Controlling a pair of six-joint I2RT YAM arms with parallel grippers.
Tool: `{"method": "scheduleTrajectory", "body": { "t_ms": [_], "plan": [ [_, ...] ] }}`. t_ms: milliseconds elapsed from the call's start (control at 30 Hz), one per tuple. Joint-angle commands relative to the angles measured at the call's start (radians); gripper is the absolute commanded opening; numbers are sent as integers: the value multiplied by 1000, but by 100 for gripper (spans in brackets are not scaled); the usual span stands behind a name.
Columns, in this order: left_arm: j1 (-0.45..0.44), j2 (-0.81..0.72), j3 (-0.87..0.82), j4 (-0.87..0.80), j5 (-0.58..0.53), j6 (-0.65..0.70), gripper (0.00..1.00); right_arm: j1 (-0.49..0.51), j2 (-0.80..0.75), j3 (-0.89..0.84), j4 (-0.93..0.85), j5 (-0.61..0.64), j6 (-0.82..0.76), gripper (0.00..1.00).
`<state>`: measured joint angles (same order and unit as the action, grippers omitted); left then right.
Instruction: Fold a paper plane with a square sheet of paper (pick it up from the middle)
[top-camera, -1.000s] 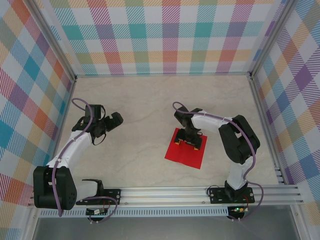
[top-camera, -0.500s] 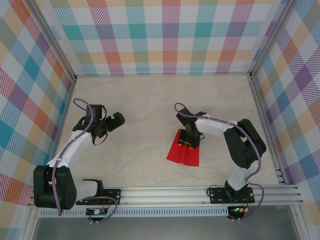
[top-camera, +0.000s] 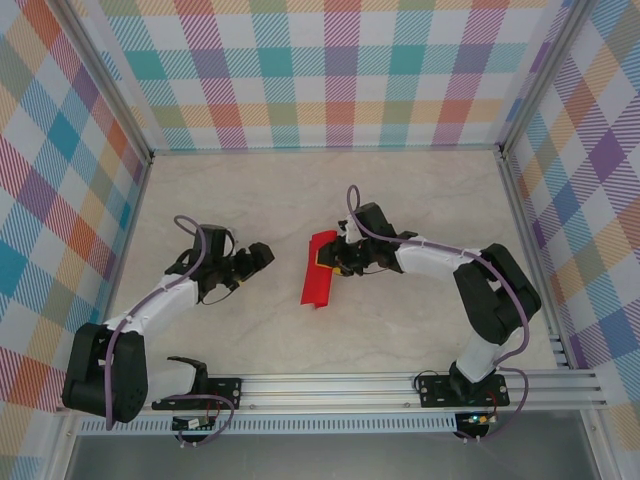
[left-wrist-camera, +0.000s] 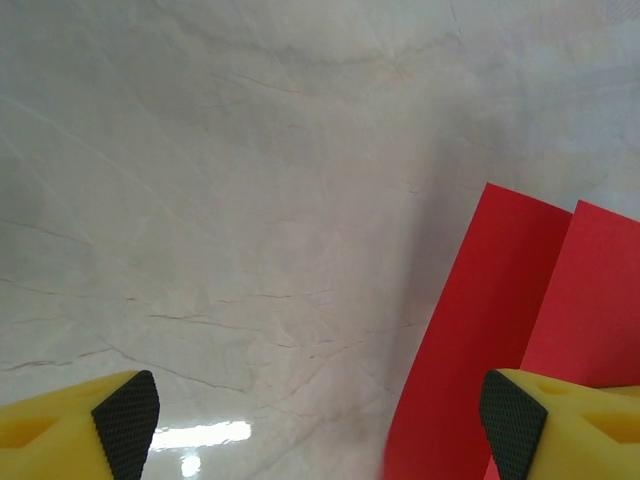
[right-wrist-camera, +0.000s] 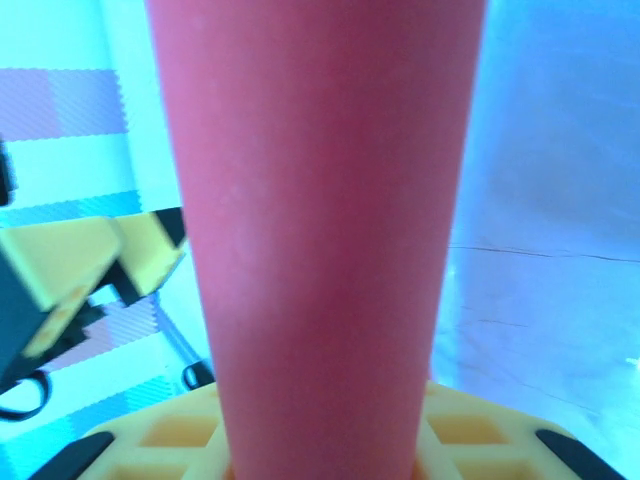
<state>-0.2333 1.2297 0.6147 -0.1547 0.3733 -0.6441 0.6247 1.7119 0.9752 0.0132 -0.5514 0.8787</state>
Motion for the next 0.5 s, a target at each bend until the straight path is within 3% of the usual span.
{"method": "scheduleTrajectory", "body": {
  "t_ms": [0,467],
  "plan": [
    [-33,6,-19,80,30,-40,84,7,1,-24,101,-97,19,33],
    [-162,92,-18,118,-48,-69,78,8,138,58,-256,110,-125,36]
  ]
}}
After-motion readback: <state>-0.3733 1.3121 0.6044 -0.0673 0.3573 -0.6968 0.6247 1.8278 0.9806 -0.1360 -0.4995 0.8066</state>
